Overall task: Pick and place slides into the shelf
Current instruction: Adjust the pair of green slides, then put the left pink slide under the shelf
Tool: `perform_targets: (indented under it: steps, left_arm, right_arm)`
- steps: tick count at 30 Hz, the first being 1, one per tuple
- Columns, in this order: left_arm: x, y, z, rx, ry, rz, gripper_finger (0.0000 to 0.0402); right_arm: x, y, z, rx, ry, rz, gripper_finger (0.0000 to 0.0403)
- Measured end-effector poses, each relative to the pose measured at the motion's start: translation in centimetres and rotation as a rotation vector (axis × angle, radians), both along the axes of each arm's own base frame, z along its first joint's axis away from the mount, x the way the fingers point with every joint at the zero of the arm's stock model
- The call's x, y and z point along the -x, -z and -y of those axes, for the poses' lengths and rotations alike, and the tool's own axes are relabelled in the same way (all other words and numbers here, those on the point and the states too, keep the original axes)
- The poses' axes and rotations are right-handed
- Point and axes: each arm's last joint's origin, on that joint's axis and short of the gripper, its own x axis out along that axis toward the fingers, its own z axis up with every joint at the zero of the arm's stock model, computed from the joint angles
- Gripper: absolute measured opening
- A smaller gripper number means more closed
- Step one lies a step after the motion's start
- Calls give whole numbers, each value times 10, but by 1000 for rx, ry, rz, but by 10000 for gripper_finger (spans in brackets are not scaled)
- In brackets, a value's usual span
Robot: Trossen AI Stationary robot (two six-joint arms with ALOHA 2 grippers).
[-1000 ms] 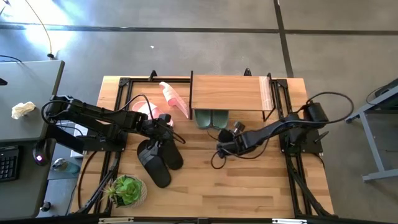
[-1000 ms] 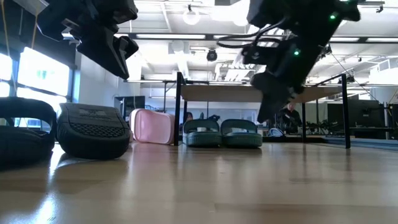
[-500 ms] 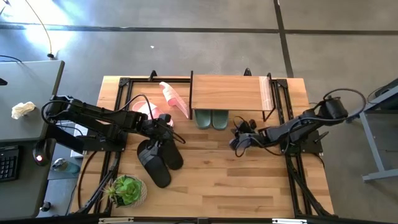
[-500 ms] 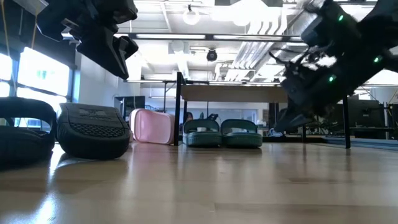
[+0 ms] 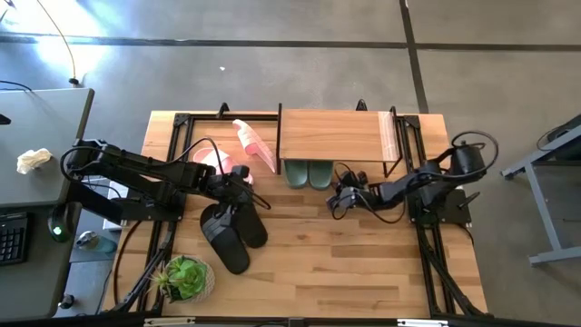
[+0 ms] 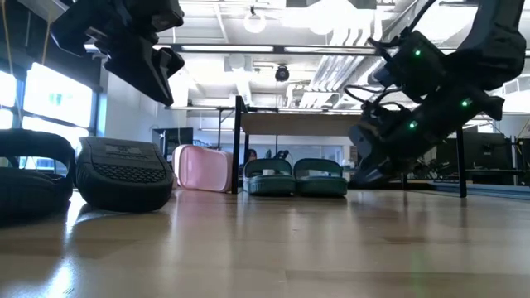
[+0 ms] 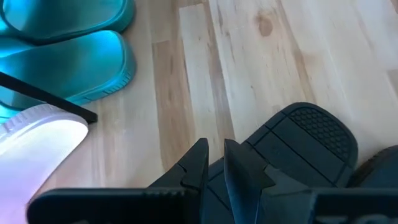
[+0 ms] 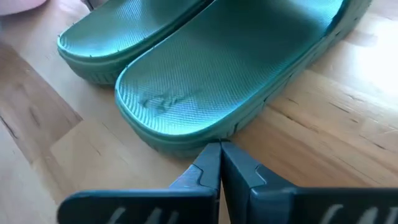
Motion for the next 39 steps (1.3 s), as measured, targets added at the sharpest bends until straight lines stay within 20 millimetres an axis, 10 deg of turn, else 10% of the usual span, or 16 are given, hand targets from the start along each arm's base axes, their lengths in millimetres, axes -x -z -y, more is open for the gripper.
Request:
perform_targets:
  steps: [13,23,39]
  left_arm:
    - [1,-1,-7,-183,-149,3,40]
    - [9,-4,-21,-421,-594,56,40]
    - [36,6,-94,26,-956,-35,40]
  right_arm:
    - [-1,-1,-1,41,19,11,0]
    - [2,-17,-21,80,-91,37,0]
    - [7,-52,-38,144,-256,113,0]
